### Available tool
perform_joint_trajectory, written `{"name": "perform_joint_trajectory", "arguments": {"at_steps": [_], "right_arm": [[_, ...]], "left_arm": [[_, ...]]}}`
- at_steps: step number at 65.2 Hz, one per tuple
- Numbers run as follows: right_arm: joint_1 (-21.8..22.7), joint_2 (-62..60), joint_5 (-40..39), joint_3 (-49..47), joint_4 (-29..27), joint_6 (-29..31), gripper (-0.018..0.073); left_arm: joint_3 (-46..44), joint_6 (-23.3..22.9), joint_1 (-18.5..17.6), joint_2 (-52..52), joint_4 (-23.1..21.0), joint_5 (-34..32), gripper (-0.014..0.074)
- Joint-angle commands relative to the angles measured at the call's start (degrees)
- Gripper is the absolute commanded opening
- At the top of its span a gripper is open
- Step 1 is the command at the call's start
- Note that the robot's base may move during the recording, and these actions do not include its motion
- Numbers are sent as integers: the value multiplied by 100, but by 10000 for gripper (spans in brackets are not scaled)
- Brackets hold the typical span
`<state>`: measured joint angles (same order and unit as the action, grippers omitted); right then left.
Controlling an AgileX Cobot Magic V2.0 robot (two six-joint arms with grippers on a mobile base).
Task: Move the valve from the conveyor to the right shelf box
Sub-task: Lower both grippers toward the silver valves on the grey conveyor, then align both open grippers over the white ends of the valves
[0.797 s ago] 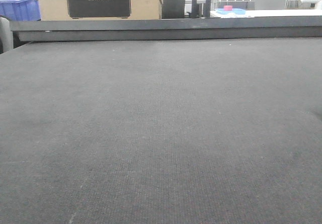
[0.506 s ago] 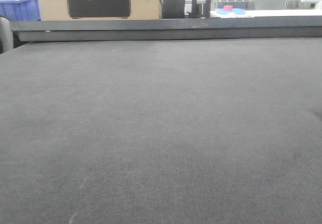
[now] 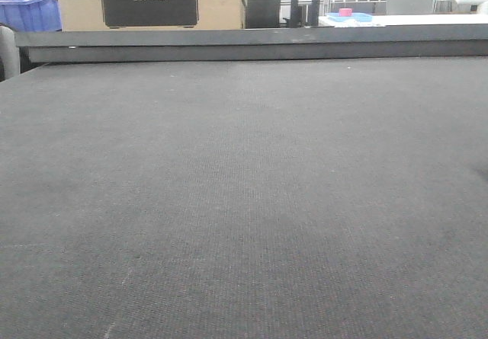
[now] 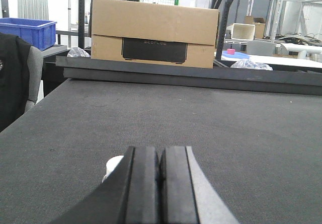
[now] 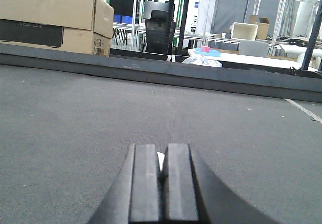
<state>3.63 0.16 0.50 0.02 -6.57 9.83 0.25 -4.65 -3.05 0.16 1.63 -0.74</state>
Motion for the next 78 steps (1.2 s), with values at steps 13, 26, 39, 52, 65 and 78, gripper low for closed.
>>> {"name": "perform_joint_trajectory", "arguments": {"at_steps": [13, 26, 39, 52, 65, 78], "right_arm": [[-20, -16, -214, -2, 31, 10, -167], [-20, -16, -230, -32, 31, 10, -167], [-20, -16, 826, -960, 31, 10, -167], [-20, 775, 1888, -1935, -278, 10, -167], [-20, 2228, 2795, -2853, -323, 10, -167], [-20, 3808, 3579, -3833, -323, 10, -167]], "left_arm": [[-25, 4, -4, -16, 143, -185, -111], [-25, 4, -4, -16, 246, -83, -111], [-792, 4, -4, -16, 260, 1475, -111], [-1892, 4, -4, 463, 693, 2448, -111], [-2913, 4, -4, 1905, 1065, 3017, -111], [-4212, 4, -4, 3736, 1055, 4187, -111]]}}
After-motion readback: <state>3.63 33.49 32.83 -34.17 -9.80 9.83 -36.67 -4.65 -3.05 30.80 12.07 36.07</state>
